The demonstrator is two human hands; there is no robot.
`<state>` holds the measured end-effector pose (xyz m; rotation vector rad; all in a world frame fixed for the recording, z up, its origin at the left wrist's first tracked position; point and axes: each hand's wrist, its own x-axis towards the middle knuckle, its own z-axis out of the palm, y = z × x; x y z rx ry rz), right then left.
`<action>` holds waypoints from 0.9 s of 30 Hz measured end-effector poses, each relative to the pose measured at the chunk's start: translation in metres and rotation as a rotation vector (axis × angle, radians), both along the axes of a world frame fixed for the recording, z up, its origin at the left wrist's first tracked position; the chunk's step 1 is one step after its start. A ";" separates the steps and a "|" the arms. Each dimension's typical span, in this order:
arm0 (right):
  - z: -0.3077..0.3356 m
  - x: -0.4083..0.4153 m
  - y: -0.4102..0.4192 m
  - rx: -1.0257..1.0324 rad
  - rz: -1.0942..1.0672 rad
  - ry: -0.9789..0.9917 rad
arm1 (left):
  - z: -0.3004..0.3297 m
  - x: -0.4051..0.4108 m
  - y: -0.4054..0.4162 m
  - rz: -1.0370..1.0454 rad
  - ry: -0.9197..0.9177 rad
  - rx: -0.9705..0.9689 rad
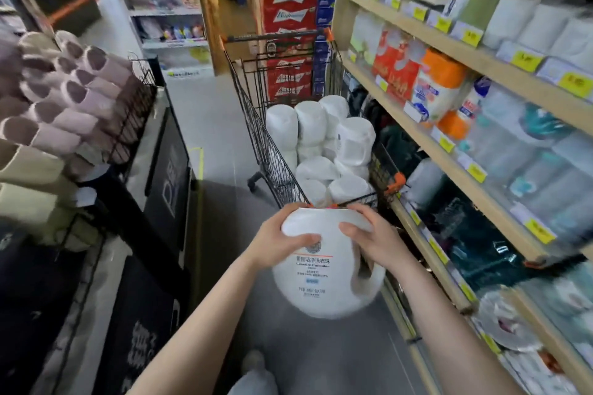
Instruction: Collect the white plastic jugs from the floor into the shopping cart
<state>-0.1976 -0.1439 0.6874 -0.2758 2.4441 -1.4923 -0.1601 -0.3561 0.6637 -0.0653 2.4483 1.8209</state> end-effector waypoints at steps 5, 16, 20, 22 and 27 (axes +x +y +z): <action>0.004 -0.069 -0.065 0.014 -0.044 -0.062 | 0.011 -0.086 -0.072 -0.085 -0.036 -0.062; 0.000 -0.221 -0.121 0.013 -0.010 -0.211 | 0.002 -0.254 -0.141 -0.236 0.091 -0.144; -0.007 -0.287 -0.121 0.086 0.051 -0.195 | -0.001 -0.326 -0.147 -0.395 0.172 -0.262; -0.008 -0.318 -0.120 0.154 0.069 -0.175 | -0.006 -0.361 -0.148 -0.434 0.150 -0.288; -0.015 -0.377 -0.119 0.356 0.050 -0.127 | -0.024 -0.433 -0.141 -0.574 0.297 -0.412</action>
